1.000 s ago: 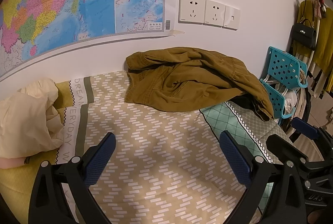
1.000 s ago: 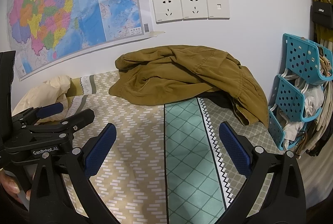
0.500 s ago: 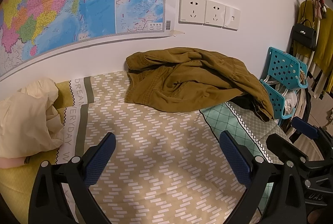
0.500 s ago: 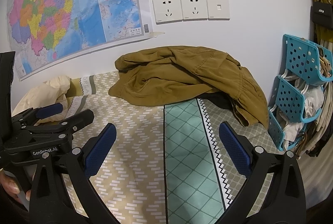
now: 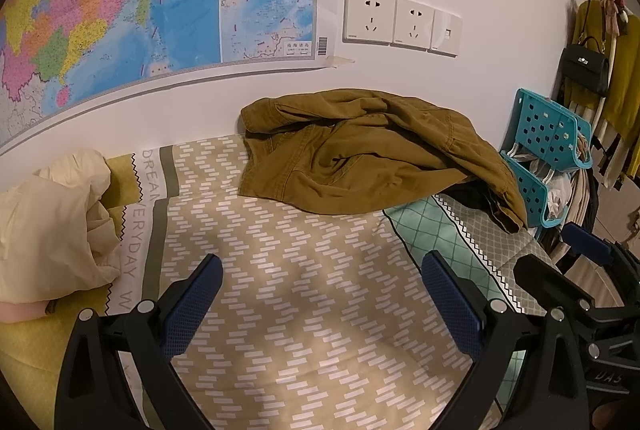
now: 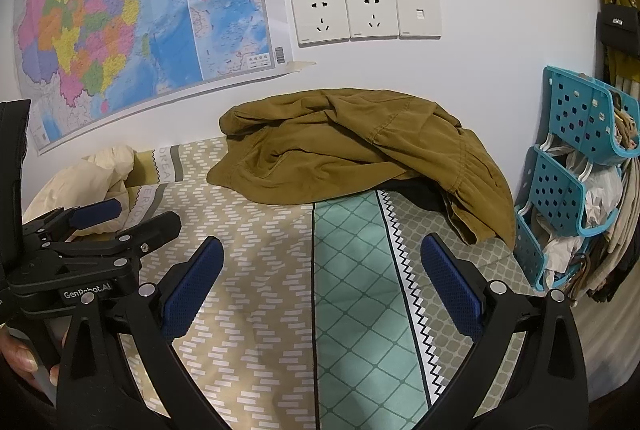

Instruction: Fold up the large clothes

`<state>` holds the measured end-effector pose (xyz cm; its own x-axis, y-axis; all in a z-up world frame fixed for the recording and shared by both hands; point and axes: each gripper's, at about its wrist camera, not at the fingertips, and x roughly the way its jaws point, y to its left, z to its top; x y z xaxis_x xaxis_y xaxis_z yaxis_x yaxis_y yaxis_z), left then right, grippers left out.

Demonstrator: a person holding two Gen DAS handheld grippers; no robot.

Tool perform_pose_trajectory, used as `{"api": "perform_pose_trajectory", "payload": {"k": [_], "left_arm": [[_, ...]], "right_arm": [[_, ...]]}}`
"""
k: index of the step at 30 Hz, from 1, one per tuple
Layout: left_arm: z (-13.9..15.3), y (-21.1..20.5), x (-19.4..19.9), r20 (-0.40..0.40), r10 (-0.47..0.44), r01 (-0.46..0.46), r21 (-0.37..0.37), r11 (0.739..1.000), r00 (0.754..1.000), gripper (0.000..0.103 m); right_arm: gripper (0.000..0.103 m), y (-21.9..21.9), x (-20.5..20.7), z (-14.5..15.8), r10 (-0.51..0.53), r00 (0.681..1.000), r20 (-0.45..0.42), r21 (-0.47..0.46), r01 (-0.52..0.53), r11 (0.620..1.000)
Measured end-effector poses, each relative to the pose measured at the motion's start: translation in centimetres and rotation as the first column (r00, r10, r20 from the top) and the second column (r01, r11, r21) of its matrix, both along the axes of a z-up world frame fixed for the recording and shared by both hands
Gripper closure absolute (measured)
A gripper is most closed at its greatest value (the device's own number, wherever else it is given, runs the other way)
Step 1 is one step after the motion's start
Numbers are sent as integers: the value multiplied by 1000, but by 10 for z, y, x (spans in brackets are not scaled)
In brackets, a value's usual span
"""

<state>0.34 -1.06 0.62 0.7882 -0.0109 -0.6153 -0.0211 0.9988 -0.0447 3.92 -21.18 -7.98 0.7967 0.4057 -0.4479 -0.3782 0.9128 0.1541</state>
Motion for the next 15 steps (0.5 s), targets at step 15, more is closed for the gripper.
{"api": "perform_pose_trajectory", "payload": {"k": [15], "left_arm": [[0,-1,1,-3,0,0,1,1000,1000,7]], "right_arm": [[6,1,2,2,1,1000,5,-5,-1,1000]]}}
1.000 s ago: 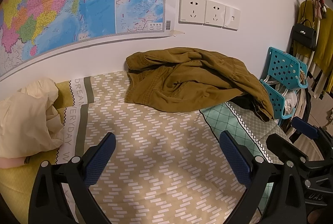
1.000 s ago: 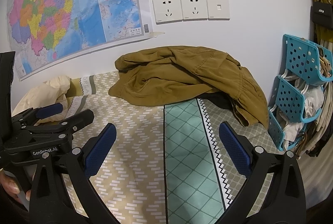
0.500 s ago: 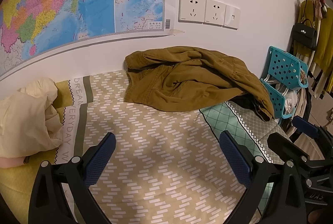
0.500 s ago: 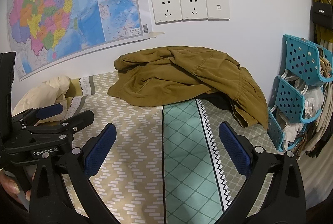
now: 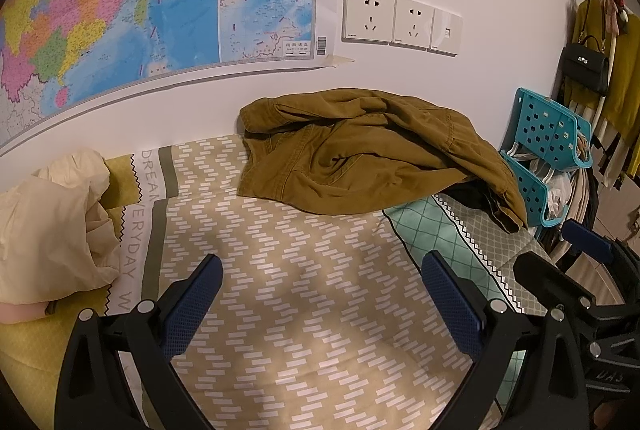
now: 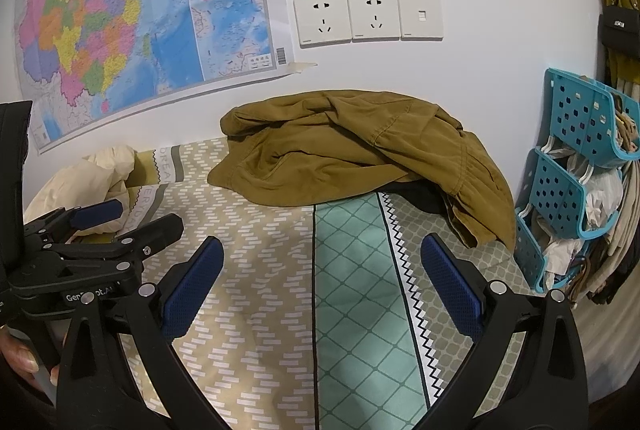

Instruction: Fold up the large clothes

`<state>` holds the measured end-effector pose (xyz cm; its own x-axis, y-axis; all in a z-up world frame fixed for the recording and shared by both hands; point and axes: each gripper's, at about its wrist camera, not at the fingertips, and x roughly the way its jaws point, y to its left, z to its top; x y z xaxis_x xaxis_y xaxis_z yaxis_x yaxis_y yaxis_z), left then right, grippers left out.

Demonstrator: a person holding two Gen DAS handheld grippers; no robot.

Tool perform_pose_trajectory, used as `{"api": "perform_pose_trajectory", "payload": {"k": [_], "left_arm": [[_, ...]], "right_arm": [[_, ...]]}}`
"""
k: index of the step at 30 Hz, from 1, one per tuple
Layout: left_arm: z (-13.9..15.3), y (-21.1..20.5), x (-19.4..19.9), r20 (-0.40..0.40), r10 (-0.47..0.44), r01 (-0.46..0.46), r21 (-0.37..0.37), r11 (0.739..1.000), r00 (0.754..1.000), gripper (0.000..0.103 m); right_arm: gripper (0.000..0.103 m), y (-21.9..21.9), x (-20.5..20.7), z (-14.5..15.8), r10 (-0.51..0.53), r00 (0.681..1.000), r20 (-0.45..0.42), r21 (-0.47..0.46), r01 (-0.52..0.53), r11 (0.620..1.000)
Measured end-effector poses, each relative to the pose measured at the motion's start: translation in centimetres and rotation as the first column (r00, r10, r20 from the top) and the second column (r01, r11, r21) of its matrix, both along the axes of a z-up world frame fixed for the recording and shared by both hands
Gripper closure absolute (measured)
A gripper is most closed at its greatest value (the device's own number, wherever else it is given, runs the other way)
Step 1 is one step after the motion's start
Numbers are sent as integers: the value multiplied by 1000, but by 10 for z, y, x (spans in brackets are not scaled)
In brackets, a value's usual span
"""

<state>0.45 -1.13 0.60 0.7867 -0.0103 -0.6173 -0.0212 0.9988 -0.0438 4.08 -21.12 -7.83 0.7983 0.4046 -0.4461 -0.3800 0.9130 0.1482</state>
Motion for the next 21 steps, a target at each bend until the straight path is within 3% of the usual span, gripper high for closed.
{"api": "perform_pose_trajectory", "payload": {"k": [12,21], "left_arm": [[-5,2,9,-18,3,-3,-4,1000,1000,7],[-18,23,43,-56,62,-63,-5,998,996,7]], "right_arm": [[6,3,11,6,30,999,18,-24,-29,999],[6,32,72,29,107,991,84,-165,-92,982]]}}
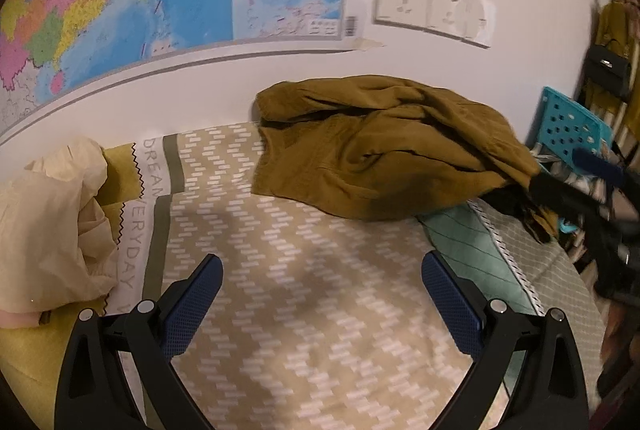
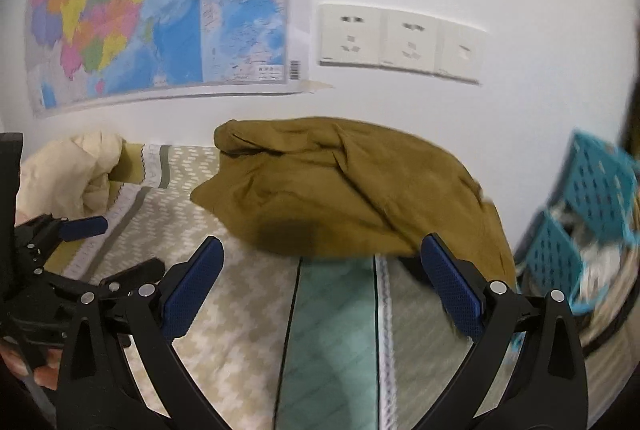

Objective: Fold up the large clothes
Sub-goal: 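Grasp the olive shirt with the right gripper while the left gripper grasps it too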

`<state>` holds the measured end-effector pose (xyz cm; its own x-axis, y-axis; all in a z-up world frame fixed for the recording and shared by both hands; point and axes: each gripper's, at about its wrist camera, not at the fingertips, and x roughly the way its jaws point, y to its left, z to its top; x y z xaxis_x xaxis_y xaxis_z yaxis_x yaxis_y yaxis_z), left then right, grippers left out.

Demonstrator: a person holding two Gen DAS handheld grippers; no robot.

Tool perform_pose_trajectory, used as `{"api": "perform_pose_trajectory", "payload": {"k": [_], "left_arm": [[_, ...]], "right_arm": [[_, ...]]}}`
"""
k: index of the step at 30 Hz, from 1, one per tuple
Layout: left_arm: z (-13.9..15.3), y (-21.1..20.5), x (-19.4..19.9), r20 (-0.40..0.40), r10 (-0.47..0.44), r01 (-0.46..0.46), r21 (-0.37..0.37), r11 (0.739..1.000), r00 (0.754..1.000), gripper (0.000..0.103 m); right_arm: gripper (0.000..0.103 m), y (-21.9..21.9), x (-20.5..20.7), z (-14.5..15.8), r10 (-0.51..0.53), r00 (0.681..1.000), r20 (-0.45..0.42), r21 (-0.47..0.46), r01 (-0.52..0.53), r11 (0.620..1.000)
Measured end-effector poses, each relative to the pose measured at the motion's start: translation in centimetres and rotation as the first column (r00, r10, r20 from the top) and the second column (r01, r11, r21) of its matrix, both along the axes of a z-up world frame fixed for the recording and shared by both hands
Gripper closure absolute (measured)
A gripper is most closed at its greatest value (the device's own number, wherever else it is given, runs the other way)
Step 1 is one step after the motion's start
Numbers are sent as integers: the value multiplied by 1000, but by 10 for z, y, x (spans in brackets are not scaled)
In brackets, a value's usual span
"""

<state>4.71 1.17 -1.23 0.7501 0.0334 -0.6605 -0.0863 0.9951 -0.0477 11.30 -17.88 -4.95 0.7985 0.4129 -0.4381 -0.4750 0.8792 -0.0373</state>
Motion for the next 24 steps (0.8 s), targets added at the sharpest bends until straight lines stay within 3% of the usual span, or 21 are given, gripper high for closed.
{"api": "perform_pose_trajectory", "payload": {"k": [6,12,15,17,19,20,21,24], "left_arm": [[-15,20,32,-49,43,-43,-14,999,998,7],[-32,39,50,-91,75,-78,-32,996,993,7],[-40,47,57,-113,80,-85,-40,996,990,7],[-45,49,62,-127,70,-77,-50,996,989,7],[-50,51,69,-138,59,-66,-52,996,989,7],[-51,51,72,-137,43,-51,-56,997,990,7],[-53,50,76,-136,31,-39,-55,998,990,7],[-54,52,85,-122,-9,-1,-81,997,992,7]], "right_arm": [[6,51,67,8,79,997,4,-151,-77,986],[6,128,133,-13,173,985,-11,-370,-165,914],[8,149,151,-20,175,984,30,-436,-144,888],[26,156,163,-22,202,979,-14,-437,-188,880],[84,155,169,-19,243,968,-63,-405,-247,880],[96,151,170,-14,229,971,-62,-407,-234,883],[98,147,168,-8,218,975,-45,-410,-218,886],[98,100,147,41,236,972,20,-245,-224,943]]}}
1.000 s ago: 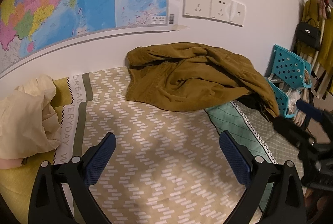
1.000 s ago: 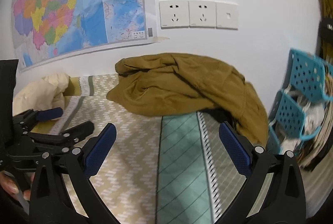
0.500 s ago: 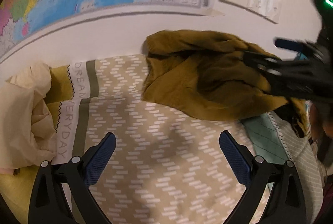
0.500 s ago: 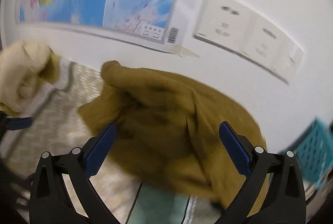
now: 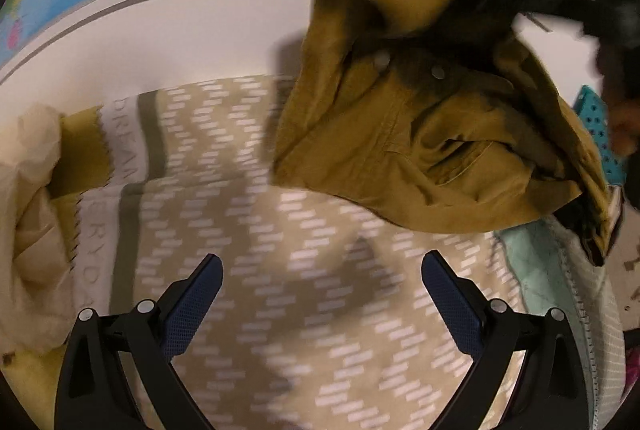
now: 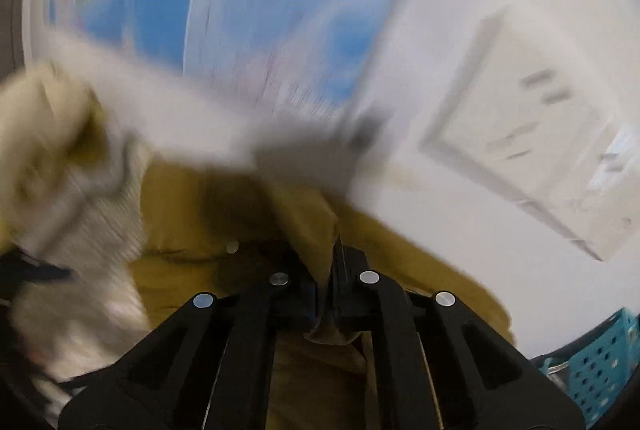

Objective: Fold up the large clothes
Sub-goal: 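Grasp the olive shirt with the right gripper while the left gripper grasps it too, then lift the olive shirt high with both grippers and shake it out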

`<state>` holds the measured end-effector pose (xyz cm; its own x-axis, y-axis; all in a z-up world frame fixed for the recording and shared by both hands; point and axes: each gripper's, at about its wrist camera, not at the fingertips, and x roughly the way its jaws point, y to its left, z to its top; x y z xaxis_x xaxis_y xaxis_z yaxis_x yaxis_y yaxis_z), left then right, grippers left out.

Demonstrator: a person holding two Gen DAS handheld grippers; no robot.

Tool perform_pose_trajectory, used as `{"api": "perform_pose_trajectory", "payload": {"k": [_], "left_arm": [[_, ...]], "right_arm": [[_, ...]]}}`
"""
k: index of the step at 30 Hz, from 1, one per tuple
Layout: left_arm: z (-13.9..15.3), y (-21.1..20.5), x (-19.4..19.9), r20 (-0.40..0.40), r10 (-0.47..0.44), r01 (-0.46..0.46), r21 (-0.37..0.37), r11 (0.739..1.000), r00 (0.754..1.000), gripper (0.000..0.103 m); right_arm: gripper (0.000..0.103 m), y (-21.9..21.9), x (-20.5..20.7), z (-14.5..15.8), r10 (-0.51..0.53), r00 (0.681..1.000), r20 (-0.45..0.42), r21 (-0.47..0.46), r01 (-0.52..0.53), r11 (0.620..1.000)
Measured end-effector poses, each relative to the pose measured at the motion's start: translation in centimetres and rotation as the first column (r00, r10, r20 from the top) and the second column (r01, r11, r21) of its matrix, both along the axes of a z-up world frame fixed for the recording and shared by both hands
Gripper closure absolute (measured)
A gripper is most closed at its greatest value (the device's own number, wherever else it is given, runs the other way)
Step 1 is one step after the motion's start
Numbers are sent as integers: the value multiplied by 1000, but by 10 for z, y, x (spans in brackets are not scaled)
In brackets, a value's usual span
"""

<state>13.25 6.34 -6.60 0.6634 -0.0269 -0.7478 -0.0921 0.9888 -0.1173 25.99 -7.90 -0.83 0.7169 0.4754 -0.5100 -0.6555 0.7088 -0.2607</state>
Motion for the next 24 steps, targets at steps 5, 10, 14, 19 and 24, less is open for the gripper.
{"api": "perform_pose_trajectory", "payload": {"k": [5,10,14,19,24], "left_arm": [[5,-6,13,67,-57,60,-37,998,996,7],[27,-26,14,203,-175,206,-142,968,963,7],[43,-58,1,314,-308,360,-124,925,898,7],[35,-83,30,276,-307,346,-105,932,911,16],[29,-89,67,205,-335,378,-226,898,920,102]], "right_arm": [[98,-86,-14,72,-58,998,-4,227,58,972],[98,-145,-29,110,-95,995,-24,346,98,933],[98,-152,-37,121,-98,995,-28,362,102,927],[98,-161,-43,120,-79,996,-39,391,88,916],[98,-180,-52,122,-103,994,-34,414,108,904]]}}
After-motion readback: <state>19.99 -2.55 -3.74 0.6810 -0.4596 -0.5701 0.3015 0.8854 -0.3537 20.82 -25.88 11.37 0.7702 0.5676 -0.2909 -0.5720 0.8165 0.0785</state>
